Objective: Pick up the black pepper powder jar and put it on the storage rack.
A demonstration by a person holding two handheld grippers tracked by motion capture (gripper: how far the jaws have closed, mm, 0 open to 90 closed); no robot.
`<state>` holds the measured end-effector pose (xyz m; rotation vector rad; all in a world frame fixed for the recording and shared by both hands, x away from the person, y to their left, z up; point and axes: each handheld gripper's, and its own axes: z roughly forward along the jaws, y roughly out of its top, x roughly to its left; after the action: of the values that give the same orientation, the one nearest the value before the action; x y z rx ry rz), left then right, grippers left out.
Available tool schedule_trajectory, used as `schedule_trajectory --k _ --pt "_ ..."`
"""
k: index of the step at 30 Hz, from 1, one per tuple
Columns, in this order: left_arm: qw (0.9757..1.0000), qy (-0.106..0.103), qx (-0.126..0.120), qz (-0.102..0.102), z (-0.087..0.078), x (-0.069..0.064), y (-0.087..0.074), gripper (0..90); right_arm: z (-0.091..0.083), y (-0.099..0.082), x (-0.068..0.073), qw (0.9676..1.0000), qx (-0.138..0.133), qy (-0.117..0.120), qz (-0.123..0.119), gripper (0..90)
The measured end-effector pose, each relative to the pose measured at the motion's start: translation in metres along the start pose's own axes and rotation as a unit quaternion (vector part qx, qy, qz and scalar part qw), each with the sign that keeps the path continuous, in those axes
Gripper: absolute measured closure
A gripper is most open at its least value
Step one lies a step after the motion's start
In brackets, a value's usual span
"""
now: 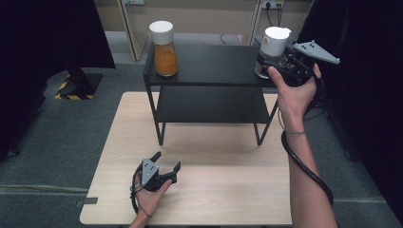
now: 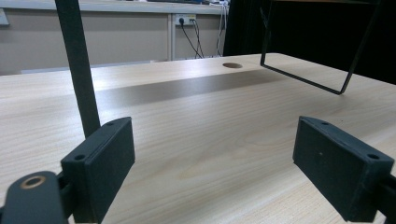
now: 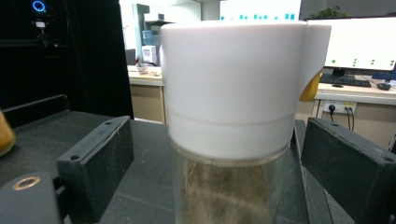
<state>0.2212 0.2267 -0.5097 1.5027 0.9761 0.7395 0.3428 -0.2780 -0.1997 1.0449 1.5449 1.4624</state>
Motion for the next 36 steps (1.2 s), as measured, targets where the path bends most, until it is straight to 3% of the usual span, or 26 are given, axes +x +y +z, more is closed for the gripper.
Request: schedule_trajectory --k 23,36 --pt "1.0000 -0.001 0.001 0.002 0.000 0.000 0.000 12.3 -0.038 -0.018 0.011 0.9997 -0.001 0.021 -0.016 7.7" --pt "1.0000 -0.001 0.000 0.001 0.000 0.000 0.000 12.3 -0.070 -0.046 0.017 0.9989 -0.008 0.041 -0.023 7.7"
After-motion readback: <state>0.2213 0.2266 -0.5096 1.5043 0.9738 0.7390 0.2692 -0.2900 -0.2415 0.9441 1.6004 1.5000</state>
